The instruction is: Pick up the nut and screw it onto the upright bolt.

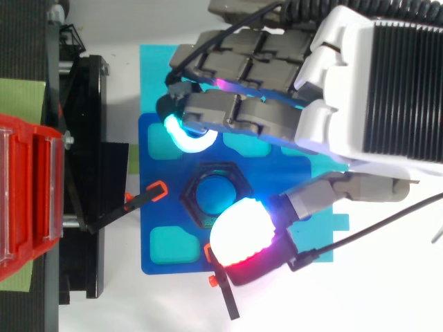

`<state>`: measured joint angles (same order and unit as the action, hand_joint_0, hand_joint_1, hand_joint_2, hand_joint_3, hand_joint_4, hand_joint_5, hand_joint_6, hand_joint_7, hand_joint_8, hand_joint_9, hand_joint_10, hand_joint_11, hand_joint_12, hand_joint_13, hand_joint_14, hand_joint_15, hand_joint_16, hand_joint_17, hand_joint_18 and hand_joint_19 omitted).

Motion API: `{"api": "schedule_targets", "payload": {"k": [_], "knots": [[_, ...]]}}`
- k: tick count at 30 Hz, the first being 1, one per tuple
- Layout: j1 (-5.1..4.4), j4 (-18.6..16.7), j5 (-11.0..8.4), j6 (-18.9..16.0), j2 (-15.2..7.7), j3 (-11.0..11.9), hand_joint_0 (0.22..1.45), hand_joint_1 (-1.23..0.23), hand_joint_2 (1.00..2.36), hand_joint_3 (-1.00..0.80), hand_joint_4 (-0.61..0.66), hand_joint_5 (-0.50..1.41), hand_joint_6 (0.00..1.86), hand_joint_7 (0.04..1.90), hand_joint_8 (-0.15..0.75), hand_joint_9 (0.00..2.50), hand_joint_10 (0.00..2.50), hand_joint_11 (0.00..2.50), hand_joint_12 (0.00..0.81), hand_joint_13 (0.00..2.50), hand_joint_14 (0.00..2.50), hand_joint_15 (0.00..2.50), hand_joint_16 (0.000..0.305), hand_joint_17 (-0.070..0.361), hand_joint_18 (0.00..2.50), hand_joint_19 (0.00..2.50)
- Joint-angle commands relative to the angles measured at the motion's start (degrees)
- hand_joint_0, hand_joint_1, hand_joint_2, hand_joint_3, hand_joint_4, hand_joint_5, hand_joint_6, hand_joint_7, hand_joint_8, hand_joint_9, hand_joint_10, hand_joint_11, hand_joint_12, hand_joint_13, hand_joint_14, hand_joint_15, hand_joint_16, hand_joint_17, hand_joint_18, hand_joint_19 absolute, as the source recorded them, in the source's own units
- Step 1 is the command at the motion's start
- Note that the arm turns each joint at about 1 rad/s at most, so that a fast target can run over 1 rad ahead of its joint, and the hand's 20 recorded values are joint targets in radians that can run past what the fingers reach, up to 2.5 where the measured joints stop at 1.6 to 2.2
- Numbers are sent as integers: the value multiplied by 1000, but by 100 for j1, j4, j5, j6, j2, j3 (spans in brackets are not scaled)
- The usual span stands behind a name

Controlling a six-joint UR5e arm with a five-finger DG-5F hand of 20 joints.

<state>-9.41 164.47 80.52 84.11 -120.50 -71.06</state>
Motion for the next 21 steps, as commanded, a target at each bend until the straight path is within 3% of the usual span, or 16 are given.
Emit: {"api": "schedule_targets", "payload": {"k": [1, 5, 14, 21], "knots": [[-17, 32, 42, 70, -9, 101, 503, -118, 1000, -500, 229, -141, 503, 795, 268, 604, 0, 0, 345, 487, 0, 0, 45, 102, 359, 25], [-53, -65, 60, 79, 0, 92, 500, -92, 1000, -500, 216, -141, 502, 732, 258, 554, 0, 0, 350, 397, 0, 0, 44, 99, 216, 0], [-255, -205, 7, 79, -9, 83, 500, -61, 1000, -500, 210, -141, 502, 693, 241, 478, 0, 0, 355, 303, 0, 0, 44, 98, 45, 0], [-378, -442, -63, -9, -9, -338, 500, -52, 1000, -500, 209, -140, 502, 704, 241, 462, 0, 0, 357, 286, 0, 0, 44, 98, 26, 0]]}}
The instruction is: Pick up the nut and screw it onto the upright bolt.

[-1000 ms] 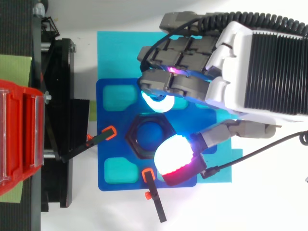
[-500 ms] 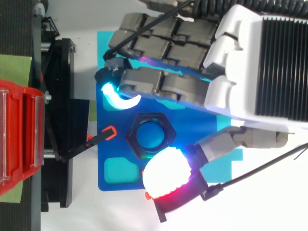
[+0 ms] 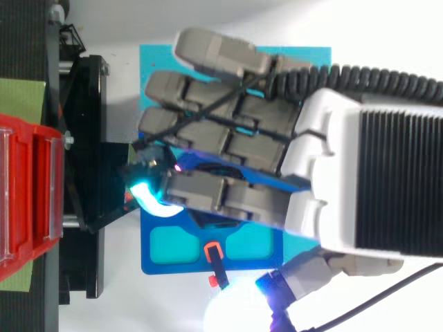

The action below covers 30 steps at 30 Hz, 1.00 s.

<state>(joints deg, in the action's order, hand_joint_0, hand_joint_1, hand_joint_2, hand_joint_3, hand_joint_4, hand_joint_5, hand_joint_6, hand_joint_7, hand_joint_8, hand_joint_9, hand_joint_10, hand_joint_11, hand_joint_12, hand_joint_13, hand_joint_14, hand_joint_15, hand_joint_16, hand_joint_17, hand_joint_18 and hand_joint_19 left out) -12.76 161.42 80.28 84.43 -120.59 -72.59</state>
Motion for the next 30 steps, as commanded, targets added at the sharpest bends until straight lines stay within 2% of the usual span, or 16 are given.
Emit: {"api": "schedule_targets", "payload": {"k": [1, 6, 20, 27, 30], "knots": [[-43, -207, -39, -49, 0, -229, 501, -50, 1000, -500, 211, -139, 502, 706, 241, 461, 0, 0, 357, 285, 0, 0, 44, 99, 25, 0], [-43, -304, -48, -137, 0, -317, 503, -48, 1000, -500, 211, -136, 502, 729, 245, 462, 0, 0, 357, 283, 0, 0, 44, 98, 20, 0], [45, -111, -21, -154, 0, -326, 514, -56, 1000, -500, 245, -113, 503, 856, 257, 481, 0, 0, 357, 313, 0, 0, 43, 98, 43, 0], [107, -31, 14, -146, 0, -326, 518, -64, 1000, -500, 268, -101, 504, 952, 263, 496, 0, 0, 355, 330, 0, 0, 43, 97, 54, 0], [168, -23, 66, -146, 0, -326, 519, -69, 1000, -500, 270, -98, 504, 993, 267, 509, 0, 0, 353, 344, 0, 0, 42, 95, 63, 0]]}}
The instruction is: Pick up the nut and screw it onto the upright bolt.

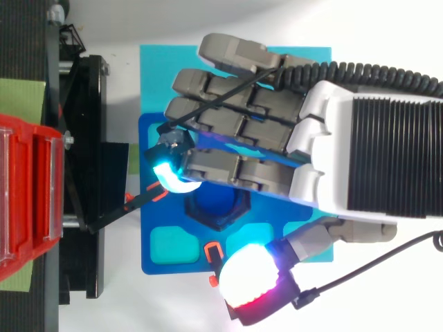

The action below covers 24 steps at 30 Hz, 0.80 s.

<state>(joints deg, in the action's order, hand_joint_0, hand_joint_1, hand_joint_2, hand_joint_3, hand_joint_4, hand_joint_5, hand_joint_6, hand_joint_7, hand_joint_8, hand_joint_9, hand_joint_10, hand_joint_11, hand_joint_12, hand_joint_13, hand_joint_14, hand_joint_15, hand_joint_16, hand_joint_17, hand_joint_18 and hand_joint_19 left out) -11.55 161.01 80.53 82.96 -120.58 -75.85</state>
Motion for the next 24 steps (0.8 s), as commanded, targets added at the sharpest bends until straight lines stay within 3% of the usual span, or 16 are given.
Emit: {"api": "schedule_targets", "payload": {"k": [1, 17, 20, 24], "knots": [[74, 35, 59, 0, 0, 0, 520, -71, 1000, -500, 273, -94, 504, 1022, 271, 517, 0, 0, 353, 347, 0, 0, 42, 95, 65, 0], [355, 70, 393, 18, 0, -9, 524, -106, 1000, -500, 231, -54, 501, 1382, 282, 615, 0, 0, 337, 439, 0, 0, 39, 89, 147, 0], [399, 114, 446, 18, 9, -9, 525, -109, 1000, -500, 232, -55, 501, 1378, 283, 626, 0, 0, 336, 451, 0, 0, 39, 88, 163, 0], [443, 88, 499, 9, 9, 0, 524, -108, 1000, -500, 268, -89, 504, 1140, 281, 628, 0, 0, 339, 457, 0, 0, 39, 88, 171, 0]]}}
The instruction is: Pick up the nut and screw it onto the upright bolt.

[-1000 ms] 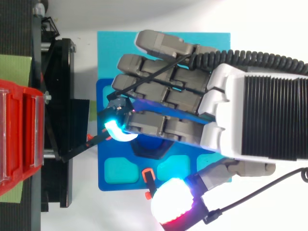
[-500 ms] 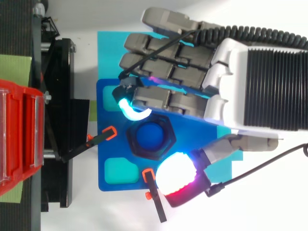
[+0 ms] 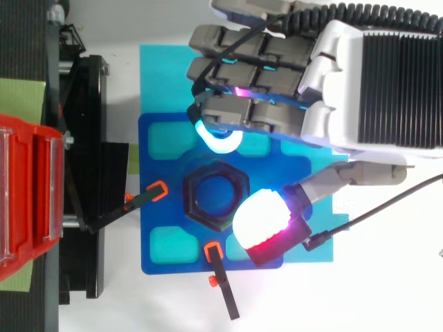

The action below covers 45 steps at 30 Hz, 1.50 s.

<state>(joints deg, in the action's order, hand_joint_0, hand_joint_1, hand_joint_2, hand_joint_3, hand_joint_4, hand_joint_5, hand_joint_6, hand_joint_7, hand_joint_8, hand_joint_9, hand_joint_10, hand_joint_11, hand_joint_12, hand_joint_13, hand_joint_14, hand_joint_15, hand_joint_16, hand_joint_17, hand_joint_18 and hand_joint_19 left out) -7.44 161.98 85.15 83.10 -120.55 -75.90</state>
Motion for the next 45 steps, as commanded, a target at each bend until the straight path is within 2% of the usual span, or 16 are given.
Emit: {"api": "schedule_targets", "payload": {"k": [1, 6, 8, 13, 18, 24, 27, 45], "knots": [[32, -18, 54, -5, 5, -4, 522, -107, 1000, -500, 273, -103, 504, 1027, 272, 615, 0, 0, 339, 457, 0, 0, 39, 88, 175, 0], [40, -44, 186, 4, 5, 198, 516, -98, 1000, -500, 226, -130, 503, 820, 260, 574, 0, 0, 341, 439, 0, 0, 41, 92, 170, 0], [32, -44, 195, 4, 5, 207, 513, -94, 1000, -500, 210, -140, 502, 751, 254, 558, 0, 0, 339, 419, 0, 0, 42, 94, 157, 0], [-56, -158, 177, 4, -4, 207, 510, -84, 1000, -500, 206, -144, 502, 704, 247, 534, 0, 0, 341, 388, 0, 0, 43, 97, 131, 0], [-170, -185, 125, 13, -4, 207, 509, -75, 1000, -500, 205, -142, 502, 700, 247, 524, 0, 0, 344, 375, 0, 0, 43, 97, 118, 0], [-267, -176, 37, 4, -4, 198, 510, -73, 1000, -500, 205, -141, 502, 698, 245, 521, 0, 0, 345, 372, 0, 0, 43, 97, 115, 0], [-302, -194, 28, -13, -4, 119, 510, -72, 1000, -500, 208, -140, 502, 706, 248, 522, 0, 0, 345, 372, 0, 0, 43, 97, 115, 0], [-311, -194, 28, -93, -4, 111, 516, -83, 1000, -500, 241, -124, 503, 854, 266, 539, 0, 0, 353, 392, 0, 0, 43, 97, 149, 0]]}}
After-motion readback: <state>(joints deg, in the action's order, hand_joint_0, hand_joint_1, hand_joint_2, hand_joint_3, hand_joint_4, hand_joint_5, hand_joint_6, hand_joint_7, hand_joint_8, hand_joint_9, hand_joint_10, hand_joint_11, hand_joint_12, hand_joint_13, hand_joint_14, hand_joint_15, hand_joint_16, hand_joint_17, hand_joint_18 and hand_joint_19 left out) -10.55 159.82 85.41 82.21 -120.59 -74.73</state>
